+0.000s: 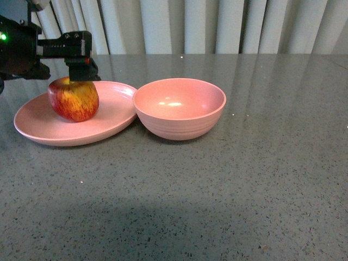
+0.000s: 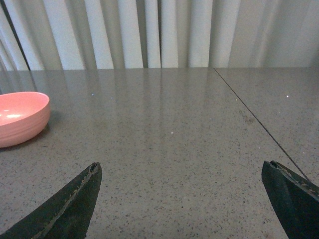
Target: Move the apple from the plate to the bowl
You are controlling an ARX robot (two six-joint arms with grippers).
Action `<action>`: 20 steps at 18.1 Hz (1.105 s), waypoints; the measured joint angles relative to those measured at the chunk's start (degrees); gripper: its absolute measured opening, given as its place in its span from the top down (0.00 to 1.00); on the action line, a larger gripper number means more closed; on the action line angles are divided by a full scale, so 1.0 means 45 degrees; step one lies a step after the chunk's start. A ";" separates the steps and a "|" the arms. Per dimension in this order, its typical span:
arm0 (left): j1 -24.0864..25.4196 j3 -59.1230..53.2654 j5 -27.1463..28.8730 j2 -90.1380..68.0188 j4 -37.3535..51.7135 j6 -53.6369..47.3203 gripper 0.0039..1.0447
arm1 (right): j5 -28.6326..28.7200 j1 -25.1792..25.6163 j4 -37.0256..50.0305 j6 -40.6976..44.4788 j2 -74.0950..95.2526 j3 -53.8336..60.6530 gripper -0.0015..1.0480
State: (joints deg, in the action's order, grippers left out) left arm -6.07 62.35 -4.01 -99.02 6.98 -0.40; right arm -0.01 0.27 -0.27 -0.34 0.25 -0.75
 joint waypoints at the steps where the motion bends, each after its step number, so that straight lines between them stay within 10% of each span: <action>1: 0.0000 0.0063 -0.0010 -0.0146 -0.0170 0.0034 0.06 | 0.0000 0.0000 0.0000 0.0000 0.0000 0.0000 0.06; 11: -0.0083 0.0170 -0.0131 -0.1083 -0.0505 0.0175 0.06 | 0.0000 0.0000 0.0000 0.0000 0.0000 0.0000 0.06; 13: -0.0107 0.0170 -0.0146 -0.1083 -0.0359 0.0068 0.33 | 0.0000 0.0000 0.0000 0.0000 0.0000 0.0000 0.06; 20: -0.0282 0.0350 -0.0121 -0.0233 -0.0767 -0.0262 0.33 | 0.0000 0.0000 0.0000 0.0000 0.0000 0.0000 0.06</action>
State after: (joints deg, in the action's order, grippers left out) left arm -7.33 63.92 -4.56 -100.07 3.53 -1.58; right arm -0.01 0.27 -0.27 -0.34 0.25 -0.75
